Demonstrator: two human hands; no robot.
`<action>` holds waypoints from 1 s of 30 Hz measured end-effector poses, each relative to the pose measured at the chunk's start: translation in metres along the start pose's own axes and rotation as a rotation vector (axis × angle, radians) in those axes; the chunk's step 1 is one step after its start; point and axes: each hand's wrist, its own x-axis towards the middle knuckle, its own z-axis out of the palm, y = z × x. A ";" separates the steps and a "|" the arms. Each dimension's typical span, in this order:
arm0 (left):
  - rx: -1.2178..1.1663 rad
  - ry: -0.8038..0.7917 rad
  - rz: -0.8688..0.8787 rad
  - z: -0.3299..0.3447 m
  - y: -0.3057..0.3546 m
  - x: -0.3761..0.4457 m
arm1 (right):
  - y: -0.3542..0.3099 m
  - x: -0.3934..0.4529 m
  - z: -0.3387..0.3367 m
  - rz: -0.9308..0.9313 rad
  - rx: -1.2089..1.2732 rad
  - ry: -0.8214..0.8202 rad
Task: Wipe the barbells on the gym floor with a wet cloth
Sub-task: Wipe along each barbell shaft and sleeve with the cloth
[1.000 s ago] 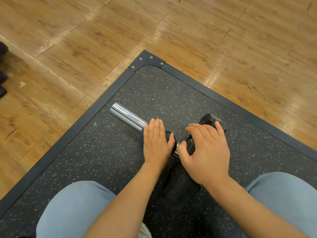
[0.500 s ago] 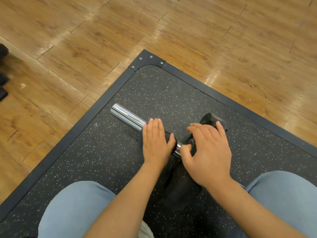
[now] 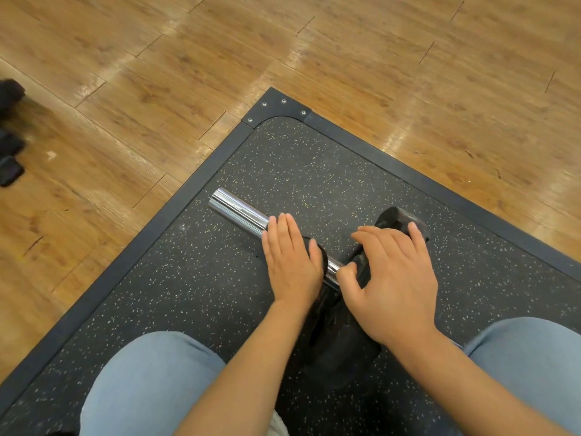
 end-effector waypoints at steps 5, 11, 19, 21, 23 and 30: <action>0.038 0.013 -0.165 -0.018 -0.045 0.063 | 0.000 0.000 0.000 0.005 -0.001 -0.019; 0.013 0.006 -0.235 -0.025 -0.062 0.083 | -0.001 0.000 0.000 0.010 -0.009 -0.030; -0.061 -0.089 0.026 -0.006 0.000 -0.008 | -0.001 0.000 0.000 0.016 -0.001 -0.011; -0.023 -0.122 0.096 -0.011 -0.010 0.002 | -0.001 0.001 0.000 0.018 0.007 -0.003; 0.035 -0.116 0.092 -0.019 -0.024 0.024 | 0.000 0.002 0.000 0.016 0.010 -0.003; 0.167 -0.113 -0.079 -0.041 -0.077 0.099 | 0.000 0.002 0.000 0.013 0.016 -0.005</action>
